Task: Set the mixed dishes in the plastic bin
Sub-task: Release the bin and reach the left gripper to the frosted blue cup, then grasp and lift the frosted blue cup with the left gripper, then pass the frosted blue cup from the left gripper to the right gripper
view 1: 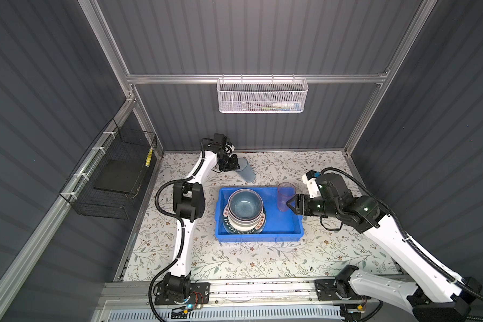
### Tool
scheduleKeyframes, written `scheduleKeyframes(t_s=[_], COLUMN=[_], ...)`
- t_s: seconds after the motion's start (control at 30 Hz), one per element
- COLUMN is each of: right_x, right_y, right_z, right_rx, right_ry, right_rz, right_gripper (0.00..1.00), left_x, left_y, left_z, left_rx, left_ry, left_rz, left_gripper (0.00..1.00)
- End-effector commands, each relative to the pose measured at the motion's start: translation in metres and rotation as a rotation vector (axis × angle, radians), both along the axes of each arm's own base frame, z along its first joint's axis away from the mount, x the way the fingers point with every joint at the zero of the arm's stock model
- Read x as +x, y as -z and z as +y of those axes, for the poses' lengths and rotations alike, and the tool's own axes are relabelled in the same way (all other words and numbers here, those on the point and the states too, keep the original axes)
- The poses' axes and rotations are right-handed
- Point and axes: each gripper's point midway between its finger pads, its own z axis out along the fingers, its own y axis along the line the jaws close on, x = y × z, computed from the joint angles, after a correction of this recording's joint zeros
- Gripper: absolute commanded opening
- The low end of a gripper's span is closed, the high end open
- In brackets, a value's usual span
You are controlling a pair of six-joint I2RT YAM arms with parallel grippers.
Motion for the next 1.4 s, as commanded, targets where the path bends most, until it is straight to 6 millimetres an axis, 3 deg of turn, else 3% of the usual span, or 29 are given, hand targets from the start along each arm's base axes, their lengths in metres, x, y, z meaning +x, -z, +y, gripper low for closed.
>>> scheduleKeyframes(t_s=[0.0, 0.17, 0.37, 0.53, 0.73, 1.0, 1.37], right_x=[0.003, 0.007, 0.016, 0.026, 0.038, 0.04, 0.043], right_y=[0.003, 0.002, -0.015, -0.043, -0.072, -0.091, -0.107], right_z=[0.003, 0.009, 0.02, 0.042, 0.068, 0.106, 0.154], right_rx=[0.0, 0.01, 0.014, -0.017, 0.01, 0.025, 0.025], right_ry=[0.002, -0.009, -0.032, -0.083, -0.115, -0.222, -0.312], right_rz=[-0.001, 0.002, -0.036, -0.123, -0.193, -0.238, -0.261], right_gripper=[0.62, 0.6, 0.59, 0.58, 0.55, 0.52, 0.49], left_x=[-0.012, -0.02, -0.041, -0.082, -0.134, -0.186, -0.222], left_y=[-0.049, -0.079, -0.114, -0.145, -0.175, -0.187, -0.191], left_z=[-0.003, -0.001, 0.005, 0.001, 0.006, 0.03, 0.029], left_rx=[-0.024, -0.045, -0.028, 0.091, 0.116, 0.191, 0.354], left_ry=[0.024, 0.024, 0.007, -0.037, -0.12, -0.192, -0.18], left_rz=[-0.066, -0.113, -0.159, -0.245, -0.296, -0.302, -0.311], left_gripper=[0.14, 0.01, 0.0, 0.0, 0.0, 0.0, 0.0])
